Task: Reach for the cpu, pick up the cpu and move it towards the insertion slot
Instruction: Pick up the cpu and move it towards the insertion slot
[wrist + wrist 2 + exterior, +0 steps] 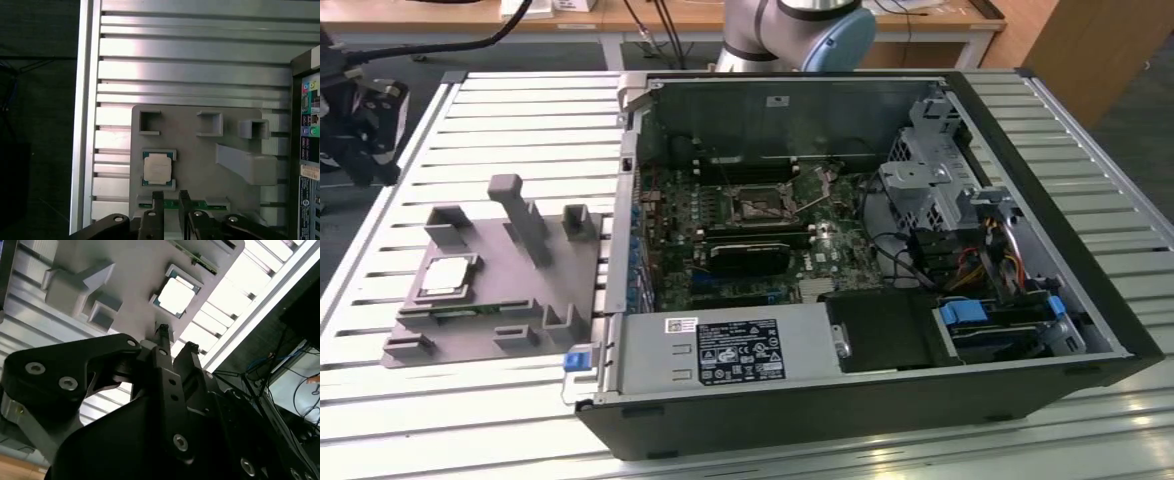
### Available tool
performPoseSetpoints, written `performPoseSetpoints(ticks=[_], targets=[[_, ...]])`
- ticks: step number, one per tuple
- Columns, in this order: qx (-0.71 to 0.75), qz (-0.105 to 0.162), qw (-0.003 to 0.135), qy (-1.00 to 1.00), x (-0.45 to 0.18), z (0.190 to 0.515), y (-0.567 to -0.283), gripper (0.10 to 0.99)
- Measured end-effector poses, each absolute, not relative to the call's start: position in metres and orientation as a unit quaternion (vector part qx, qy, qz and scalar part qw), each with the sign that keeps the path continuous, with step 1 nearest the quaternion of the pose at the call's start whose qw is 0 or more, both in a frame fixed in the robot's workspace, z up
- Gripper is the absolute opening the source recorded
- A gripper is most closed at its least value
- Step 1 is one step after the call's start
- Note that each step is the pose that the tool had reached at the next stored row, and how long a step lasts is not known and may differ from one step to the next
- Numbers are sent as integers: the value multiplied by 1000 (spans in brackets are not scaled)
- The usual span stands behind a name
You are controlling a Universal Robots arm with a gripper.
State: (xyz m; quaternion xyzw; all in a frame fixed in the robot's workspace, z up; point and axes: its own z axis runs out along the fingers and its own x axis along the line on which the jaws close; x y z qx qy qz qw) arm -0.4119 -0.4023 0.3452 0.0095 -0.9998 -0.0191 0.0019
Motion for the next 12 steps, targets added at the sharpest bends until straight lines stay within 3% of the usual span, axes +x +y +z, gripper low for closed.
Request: performPoseSetpoints(ticks=[3,6,8,11,12], targets=[[9,-19,4,-1000,-412,340,-402,408],[9,-19,5,-1000,-412,334,-403,467],[9,-19,5,-1000,-412,331,-403,580],[9,-19,6,-1000,-412,325,-403,639],[9,-19,7,-1000,-412,323,-403,706]])
